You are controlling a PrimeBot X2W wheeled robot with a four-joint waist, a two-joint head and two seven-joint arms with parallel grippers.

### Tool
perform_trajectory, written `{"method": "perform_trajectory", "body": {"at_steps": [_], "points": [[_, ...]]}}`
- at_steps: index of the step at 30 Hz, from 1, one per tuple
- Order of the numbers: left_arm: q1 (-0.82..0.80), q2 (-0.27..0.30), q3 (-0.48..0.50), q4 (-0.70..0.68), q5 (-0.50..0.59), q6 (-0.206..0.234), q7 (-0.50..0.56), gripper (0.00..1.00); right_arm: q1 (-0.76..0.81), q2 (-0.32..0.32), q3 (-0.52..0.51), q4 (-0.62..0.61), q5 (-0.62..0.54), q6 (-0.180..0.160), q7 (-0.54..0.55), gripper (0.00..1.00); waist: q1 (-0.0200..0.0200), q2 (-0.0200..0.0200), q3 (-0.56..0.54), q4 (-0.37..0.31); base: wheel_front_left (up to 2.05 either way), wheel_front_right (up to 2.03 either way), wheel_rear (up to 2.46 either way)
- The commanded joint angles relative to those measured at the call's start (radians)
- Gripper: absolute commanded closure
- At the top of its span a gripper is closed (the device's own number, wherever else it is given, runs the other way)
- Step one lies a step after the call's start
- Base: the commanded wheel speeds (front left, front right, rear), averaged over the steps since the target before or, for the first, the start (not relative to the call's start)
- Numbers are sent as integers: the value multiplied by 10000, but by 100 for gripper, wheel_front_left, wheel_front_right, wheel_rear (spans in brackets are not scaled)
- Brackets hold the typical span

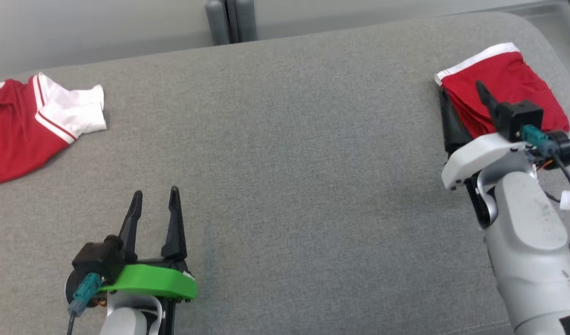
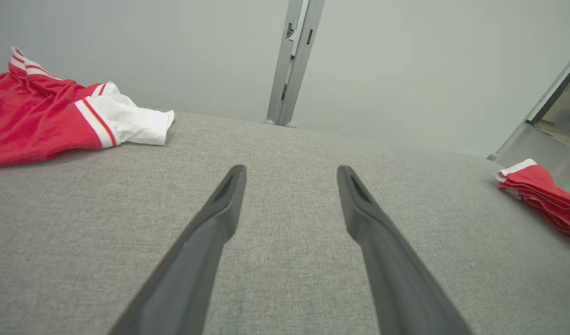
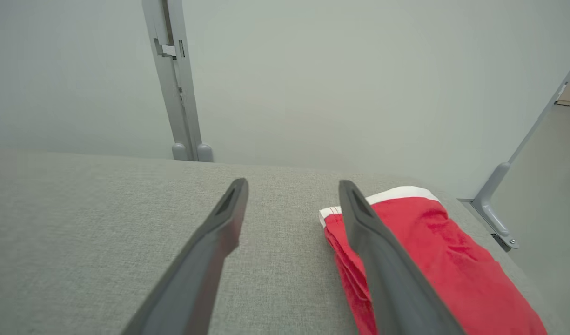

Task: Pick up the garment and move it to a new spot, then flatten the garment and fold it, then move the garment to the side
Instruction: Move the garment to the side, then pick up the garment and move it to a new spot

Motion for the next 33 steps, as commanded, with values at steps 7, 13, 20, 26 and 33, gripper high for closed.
{"method": "perform_trajectory", "body": {"at_steps": [7,13,20,26,33], "points": [[1127,40,279,15,-259,167,-2,0,2354,486,-58,-1498,102,-11,-45,0,0,0,-1291,351,0,0,0],[1690,38,320,10,-445,247,-3,0,4046,494,385,-2331,1294,-11,-47,0,0,0,-1702,568,0,0,0],[2068,39,300,17,-427,278,-3,0,5233,503,383,-2993,1621,-11,-48,0,0,0,-1892,591,0,0,0],[2106,39,219,-55,-534,335,-3,0,5504,503,520,-3220,1437,-11,-48,0,0,0,-1889,571,0,0,0],[2031,39,129,-43,-552,300,-3,0,5548,503,531,-3304,1456,-11,-48,0,0,0,-1906,602,0,0,0]]}}
